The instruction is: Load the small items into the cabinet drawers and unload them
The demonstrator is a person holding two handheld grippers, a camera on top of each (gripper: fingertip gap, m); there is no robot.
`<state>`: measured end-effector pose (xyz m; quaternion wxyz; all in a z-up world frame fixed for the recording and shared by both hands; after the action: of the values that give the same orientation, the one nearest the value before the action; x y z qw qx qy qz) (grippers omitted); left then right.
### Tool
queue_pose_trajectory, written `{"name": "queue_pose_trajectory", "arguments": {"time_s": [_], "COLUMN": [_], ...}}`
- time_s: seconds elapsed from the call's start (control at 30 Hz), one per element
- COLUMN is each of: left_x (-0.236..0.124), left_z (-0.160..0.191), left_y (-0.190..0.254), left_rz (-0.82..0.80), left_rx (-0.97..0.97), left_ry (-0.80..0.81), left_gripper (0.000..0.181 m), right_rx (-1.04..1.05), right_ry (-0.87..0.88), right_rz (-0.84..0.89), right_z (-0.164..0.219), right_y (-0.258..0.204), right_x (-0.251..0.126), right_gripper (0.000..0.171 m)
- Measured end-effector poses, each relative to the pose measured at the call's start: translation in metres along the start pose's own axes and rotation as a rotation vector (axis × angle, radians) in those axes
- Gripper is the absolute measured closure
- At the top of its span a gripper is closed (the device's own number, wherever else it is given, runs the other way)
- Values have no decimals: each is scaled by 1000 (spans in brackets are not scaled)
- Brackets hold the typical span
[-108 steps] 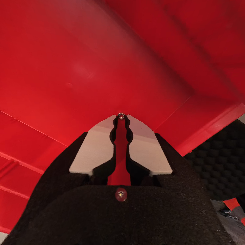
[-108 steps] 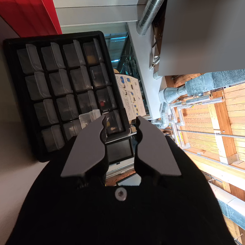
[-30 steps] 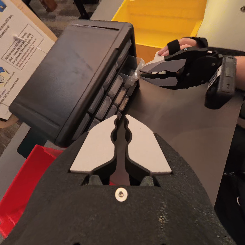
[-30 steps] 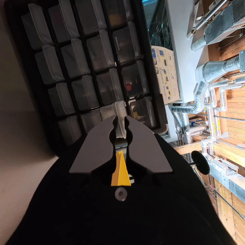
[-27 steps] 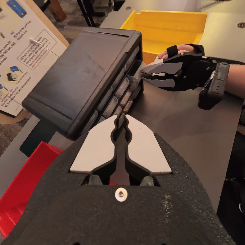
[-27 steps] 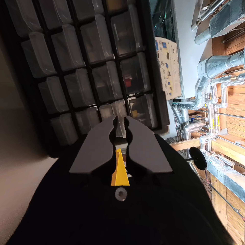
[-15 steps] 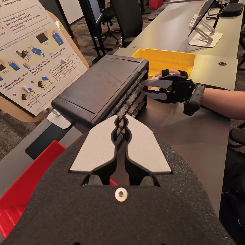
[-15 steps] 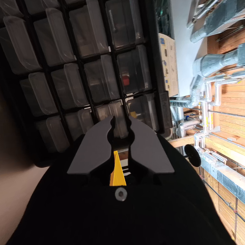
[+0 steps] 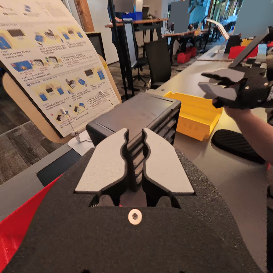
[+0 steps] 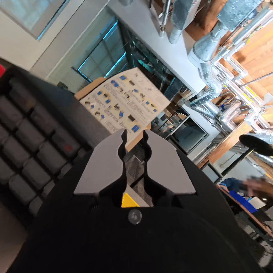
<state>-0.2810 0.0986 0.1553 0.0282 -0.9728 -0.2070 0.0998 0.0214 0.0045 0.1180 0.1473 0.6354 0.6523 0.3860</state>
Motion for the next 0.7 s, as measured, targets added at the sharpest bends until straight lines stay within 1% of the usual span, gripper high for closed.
{"name": "queue_pose_trajectory", "arguments": {"time_s": [0.13,0.23,0.3,0.4,0.5,0.7], "left_x": [-12,-21,-24,-20,-10,6], "left_z": [-8,-14,-16,-15,-13,-9], "left_y": [-7,-8,-7,-5,0,9], "left_rz": [-56,-71,-86,-107,-112,-79], "left_rx": [-21,-24,-16,-6,9,-10], "left_ry": [105,213,270,265,254,247], "left_gripper": [160,158,158,158,158,158], "right_rx": [143,257,343,485,576,675], "right_ry": [43,10,-35,-102,-90,-68], "right_rz": [-9,-38,-64,-127,-162,-180], "right_z": [-34,-42,-37,-16,-1,19], "right_y": [35,54,64,67,73,88], "right_x": [14,26,33,35,38,31], "right_gripper": [152,154,153,156,157,158]}}
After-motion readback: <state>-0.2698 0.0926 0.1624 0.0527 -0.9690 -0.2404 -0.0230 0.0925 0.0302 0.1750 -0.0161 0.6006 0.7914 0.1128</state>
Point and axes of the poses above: each gripper's, where its closed fingertips meet, x out along the fingers, z out of its underside, y = z × x across the jaws, the point moved 6 cm from there along -x, back along the fingers, and after that the axes turned 1 degree about -y, right-handed, at the moved point
